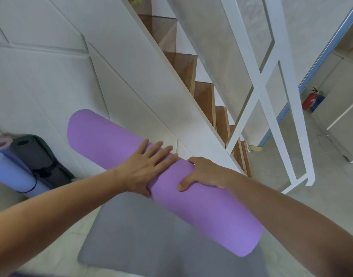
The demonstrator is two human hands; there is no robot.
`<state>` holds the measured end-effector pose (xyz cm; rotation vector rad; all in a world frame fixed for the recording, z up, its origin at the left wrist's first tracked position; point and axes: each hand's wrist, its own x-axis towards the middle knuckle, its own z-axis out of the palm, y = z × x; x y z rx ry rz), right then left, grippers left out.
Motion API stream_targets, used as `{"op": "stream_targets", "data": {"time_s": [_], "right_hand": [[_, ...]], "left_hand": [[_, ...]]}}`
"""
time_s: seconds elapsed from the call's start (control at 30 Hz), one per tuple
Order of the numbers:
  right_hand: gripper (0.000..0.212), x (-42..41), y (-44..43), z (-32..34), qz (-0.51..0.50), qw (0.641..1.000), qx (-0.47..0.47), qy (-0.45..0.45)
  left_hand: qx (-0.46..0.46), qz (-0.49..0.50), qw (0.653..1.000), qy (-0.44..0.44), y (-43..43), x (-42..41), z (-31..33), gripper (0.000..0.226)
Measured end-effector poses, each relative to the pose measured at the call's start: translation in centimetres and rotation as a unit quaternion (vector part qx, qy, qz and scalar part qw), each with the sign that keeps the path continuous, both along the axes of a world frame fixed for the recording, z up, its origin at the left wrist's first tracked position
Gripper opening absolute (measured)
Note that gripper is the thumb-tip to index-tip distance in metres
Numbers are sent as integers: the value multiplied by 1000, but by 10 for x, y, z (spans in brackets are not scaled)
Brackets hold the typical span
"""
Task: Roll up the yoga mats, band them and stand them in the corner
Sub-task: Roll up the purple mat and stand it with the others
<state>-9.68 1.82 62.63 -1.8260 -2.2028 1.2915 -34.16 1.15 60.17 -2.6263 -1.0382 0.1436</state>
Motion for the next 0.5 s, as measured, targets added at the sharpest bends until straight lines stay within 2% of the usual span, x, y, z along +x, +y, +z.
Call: {"op": "stream_targets", "data": {"time_s": [0.1,0.17,0.23,0.3,0.4,0.47,0.5], "right_hand": [[79,0,-1,-5,-16,998,-41,34],[75,-2,-4,-1,9,999,-49,15],[78,-4,-8,9,48,998,-40,-20],[95,-7,-16,19,99,991,11,-85],[133,-13,-35,15,190,932,173,-258],[140,-16,-44,7,206,900,228,-310],[138,-15,-45,3,204,900,230,-310]], "left_hand": [[9,-22,1000,-19,-2,1,-4,130],[9,-51,997,-52,0,2,-8,109],[-13,-51,996,-70,3,3,-10,99],[-55,-31,996,-66,10,4,-13,102],[-140,22,989,-50,22,6,-8,112],[-209,55,975,-42,29,6,-3,116],[-241,64,967,-41,31,6,-2,117]]}}
